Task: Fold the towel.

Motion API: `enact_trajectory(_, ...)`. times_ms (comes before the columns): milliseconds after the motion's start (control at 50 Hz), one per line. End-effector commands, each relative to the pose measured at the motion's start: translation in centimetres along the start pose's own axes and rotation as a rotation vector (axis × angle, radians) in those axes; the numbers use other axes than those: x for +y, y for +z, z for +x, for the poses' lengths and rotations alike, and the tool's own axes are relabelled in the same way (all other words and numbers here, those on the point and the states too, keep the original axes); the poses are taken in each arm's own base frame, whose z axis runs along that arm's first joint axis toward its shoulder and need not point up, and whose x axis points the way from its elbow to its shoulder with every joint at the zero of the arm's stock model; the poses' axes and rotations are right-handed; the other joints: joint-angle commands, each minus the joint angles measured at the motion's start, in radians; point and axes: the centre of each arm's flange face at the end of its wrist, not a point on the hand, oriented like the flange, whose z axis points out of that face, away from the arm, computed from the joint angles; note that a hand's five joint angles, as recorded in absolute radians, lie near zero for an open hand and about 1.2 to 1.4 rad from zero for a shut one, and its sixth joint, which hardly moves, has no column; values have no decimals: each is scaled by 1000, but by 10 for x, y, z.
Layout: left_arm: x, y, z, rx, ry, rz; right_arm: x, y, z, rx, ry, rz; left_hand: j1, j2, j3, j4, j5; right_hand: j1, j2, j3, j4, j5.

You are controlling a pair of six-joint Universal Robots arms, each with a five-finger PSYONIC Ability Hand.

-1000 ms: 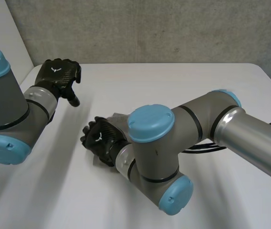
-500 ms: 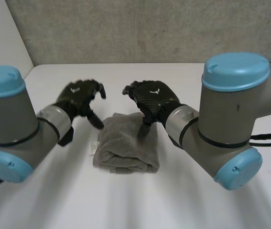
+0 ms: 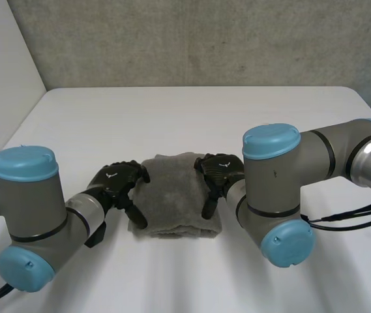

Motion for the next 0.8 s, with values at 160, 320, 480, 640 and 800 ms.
enact_trajectory(160, -16, 1, 2, 4, 88, 68, -11, -6, 0, -9, 8, 26, -20, -14, -15, -14, -7, -57, -72, -73, -78, -64)
enact_trajectory(320, -69, -27, 5, -22, 116, 234, -89, -52, 33, 100, 30, 235, -17, -12, -12, -11, -4, -57, -72, -73, -78, -64)
enact_trajectory(480, -162, -82, -25, -159, 134, 543, -149, -116, 82, 370, 80, 422, -17, -12, -12, -11, -4, -57, -72, -73, -78, -64)
enact_trajectory(640, -190, -108, -35, -227, 76, 456, -161, -141, 105, 498, 19, 451, -17, -12, -12, -11, -4, -57, -72, -73, -78, -64)
enact_trajectory(800, -184, -101, -40, -237, 66, 422, -153, -139, 106, 502, -12, 406, -11, -6, -7, -5, 2, -57, -72, -73, -78, -64)
